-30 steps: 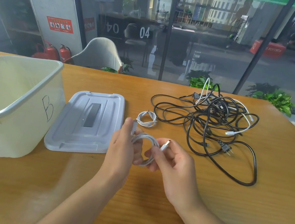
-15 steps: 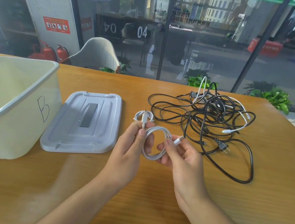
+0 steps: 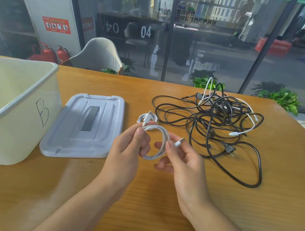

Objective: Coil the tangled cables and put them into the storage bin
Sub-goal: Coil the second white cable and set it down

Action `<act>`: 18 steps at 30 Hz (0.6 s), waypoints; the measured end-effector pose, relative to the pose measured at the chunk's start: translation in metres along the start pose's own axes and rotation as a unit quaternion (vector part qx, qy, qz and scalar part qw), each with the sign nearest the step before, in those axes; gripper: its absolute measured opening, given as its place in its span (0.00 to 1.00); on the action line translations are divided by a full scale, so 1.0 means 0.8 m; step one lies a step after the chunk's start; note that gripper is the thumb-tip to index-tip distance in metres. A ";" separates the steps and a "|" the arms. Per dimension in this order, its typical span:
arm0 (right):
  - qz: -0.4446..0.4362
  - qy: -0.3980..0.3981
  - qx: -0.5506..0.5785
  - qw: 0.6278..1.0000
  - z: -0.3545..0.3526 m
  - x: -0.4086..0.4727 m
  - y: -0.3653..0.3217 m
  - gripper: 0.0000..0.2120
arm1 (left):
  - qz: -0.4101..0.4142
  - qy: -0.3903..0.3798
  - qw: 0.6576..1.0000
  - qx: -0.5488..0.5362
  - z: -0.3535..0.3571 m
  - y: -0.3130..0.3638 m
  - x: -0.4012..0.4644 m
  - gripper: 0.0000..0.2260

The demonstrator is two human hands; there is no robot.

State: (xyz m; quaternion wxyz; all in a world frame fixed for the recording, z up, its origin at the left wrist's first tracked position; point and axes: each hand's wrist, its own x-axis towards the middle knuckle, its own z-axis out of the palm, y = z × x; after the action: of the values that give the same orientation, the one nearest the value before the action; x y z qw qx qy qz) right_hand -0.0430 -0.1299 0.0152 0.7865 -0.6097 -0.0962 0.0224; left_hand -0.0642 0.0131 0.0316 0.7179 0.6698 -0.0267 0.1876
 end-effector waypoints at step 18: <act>0.097 -0.074 -0.078 0.989 -0.006 0.002 0.000 0.08 | -0.082 -0.072 0.992 -0.064 -0.013 0.003 0.004 0.16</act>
State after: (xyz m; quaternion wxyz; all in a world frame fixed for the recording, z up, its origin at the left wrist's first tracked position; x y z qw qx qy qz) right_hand -0.0403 -0.1342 0.0142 0.7214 -0.6721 -0.0957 0.1365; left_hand -0.0642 0.0236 0.0334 0.7686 0.6340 -0.0351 0.0776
